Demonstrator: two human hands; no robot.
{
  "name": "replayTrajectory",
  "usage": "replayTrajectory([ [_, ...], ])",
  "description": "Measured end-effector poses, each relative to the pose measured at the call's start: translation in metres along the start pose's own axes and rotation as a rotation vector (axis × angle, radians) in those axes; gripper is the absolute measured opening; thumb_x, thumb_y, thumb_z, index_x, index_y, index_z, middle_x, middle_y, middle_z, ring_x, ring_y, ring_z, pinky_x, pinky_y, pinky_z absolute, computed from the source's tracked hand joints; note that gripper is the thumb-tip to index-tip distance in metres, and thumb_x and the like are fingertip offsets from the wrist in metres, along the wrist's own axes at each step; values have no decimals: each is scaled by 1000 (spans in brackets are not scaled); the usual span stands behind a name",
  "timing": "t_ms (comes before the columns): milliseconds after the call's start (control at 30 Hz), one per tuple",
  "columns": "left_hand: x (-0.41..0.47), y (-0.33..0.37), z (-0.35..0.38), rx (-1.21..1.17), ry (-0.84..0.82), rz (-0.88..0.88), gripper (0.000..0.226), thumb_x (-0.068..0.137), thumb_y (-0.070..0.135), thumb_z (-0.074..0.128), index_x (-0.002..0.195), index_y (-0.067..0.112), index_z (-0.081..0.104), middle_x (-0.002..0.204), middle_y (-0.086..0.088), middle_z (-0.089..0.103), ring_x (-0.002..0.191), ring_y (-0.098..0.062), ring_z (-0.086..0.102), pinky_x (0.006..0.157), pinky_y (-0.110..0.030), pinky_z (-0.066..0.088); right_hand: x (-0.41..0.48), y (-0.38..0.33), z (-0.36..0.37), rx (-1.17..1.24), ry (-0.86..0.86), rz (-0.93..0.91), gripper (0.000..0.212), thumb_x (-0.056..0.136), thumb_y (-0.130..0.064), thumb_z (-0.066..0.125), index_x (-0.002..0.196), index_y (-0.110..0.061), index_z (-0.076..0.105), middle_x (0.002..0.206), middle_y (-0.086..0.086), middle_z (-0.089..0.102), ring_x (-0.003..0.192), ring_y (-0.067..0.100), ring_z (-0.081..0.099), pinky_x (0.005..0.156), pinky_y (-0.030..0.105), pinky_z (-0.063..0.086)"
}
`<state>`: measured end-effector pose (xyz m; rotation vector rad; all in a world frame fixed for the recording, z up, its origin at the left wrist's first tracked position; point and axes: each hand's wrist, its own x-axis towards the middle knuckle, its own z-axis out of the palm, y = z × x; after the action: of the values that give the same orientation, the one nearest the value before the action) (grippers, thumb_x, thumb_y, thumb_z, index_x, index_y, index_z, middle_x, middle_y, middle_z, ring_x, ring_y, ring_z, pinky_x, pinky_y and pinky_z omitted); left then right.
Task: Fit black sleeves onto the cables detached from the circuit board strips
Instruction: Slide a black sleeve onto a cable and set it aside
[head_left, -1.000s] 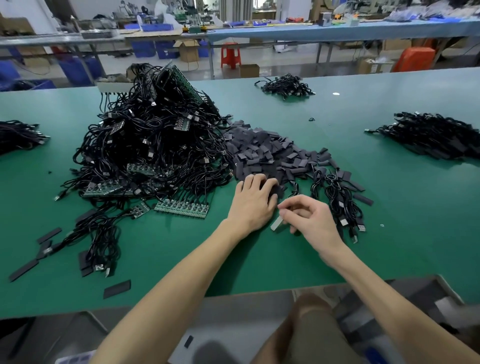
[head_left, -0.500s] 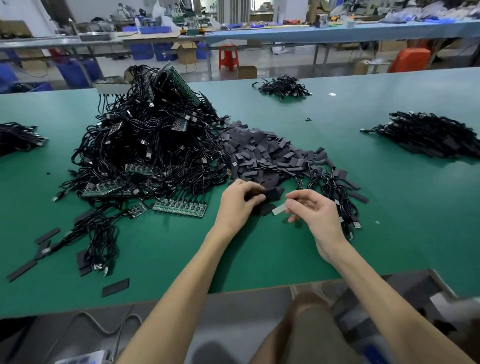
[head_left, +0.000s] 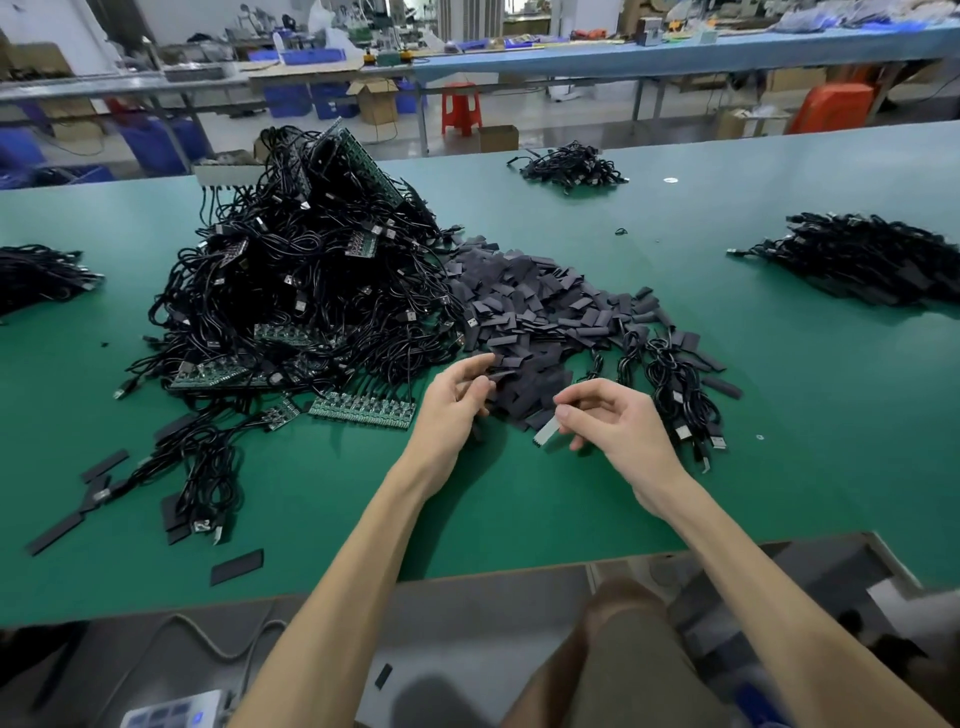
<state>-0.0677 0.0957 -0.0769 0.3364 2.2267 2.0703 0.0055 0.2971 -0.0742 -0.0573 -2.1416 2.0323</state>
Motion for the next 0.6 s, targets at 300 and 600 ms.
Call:
replayTrajectory([
  [300,-8,7,0,-430,-99,-61,79,78,-39,30,142,2,50,150,-10,51,144,-17,42,121,-30,31,-4,-3,1,-59,-54,8,10,89,-7,77,92,-16,76,80,10,76,64,15,66,61,23,54],
  [600,-8,4,0,-600,-123,-13,39,101,-6,49,140,-6,50,137,-20,62,129,-26,60,96,-26,55,-5,-3,2,-60,-57,0,10,89,-6,77,93,-15,76,83,12,75,72,17,70,62,25,55],
])
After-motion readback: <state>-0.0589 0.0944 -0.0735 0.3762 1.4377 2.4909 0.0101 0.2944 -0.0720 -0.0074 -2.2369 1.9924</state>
